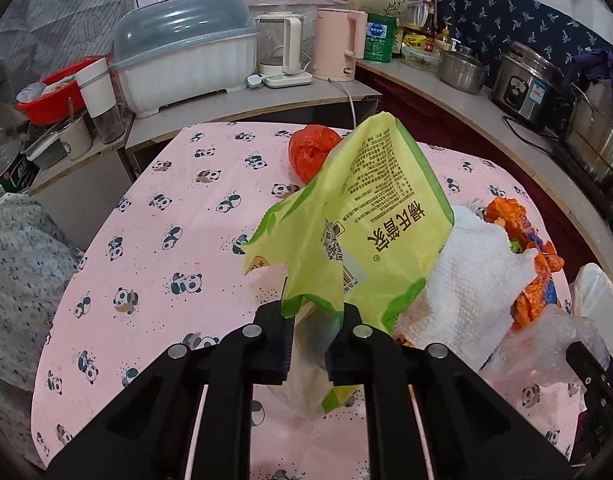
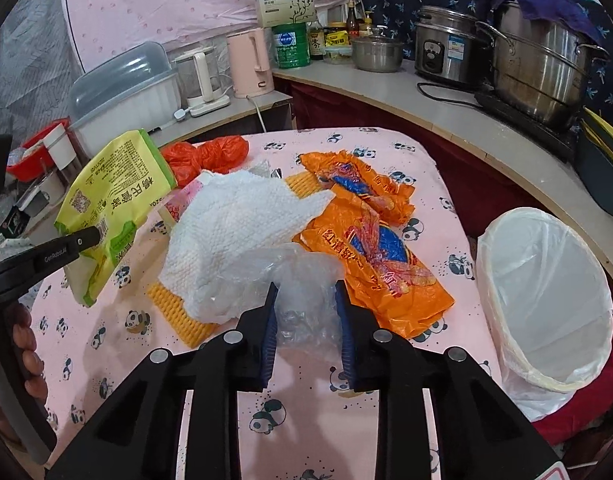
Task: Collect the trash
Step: 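Carry the snack bag and plastic wrap to the white bin and release both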
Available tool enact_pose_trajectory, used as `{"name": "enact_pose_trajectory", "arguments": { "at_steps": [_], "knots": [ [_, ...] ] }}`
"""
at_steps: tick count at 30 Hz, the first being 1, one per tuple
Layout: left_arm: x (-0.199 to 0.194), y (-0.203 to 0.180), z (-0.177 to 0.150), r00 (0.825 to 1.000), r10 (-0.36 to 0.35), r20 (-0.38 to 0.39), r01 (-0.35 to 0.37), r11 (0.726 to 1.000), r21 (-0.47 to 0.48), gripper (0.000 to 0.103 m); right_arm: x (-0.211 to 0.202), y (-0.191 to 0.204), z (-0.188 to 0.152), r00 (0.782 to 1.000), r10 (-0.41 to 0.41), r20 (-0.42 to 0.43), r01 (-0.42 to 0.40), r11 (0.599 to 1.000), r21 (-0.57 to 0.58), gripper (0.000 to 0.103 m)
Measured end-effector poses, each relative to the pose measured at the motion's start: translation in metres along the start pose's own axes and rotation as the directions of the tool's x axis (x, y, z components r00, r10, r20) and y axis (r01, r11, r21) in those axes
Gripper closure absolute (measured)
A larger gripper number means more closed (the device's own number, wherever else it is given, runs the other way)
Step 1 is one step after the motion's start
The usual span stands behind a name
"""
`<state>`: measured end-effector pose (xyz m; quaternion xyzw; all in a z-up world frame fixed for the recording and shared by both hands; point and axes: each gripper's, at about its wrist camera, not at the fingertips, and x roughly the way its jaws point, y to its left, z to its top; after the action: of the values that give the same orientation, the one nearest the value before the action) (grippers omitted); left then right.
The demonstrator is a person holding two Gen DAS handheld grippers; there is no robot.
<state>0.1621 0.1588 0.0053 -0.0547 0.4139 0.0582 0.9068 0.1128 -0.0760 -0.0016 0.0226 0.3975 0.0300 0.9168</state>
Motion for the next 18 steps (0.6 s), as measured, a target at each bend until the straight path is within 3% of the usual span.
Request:
{"name": "enact_pose_trajectory", "arguments": {
  "at_steps": [10, 18],
  "knots": [
    [-0.048, -0.034, -0.007, 0.996, -0.064, 0.063, 0.061, 0.997, 0.055, 0.091, -0.045, -0.029, 0.008, 0.994, -0.036, 0.099, 0.031, 0.998, 0.056, 0.078],
    [-0.076, -0.089, -0.024, 0.988, -0.140, 0.067, 0.129, 0.979, 0.157, 0.091, -0.074, -0.067, 0.001, 0.986, -0.087, 0.143, 0.069, 0.990, 0.127, 0.078]
  ]
}}
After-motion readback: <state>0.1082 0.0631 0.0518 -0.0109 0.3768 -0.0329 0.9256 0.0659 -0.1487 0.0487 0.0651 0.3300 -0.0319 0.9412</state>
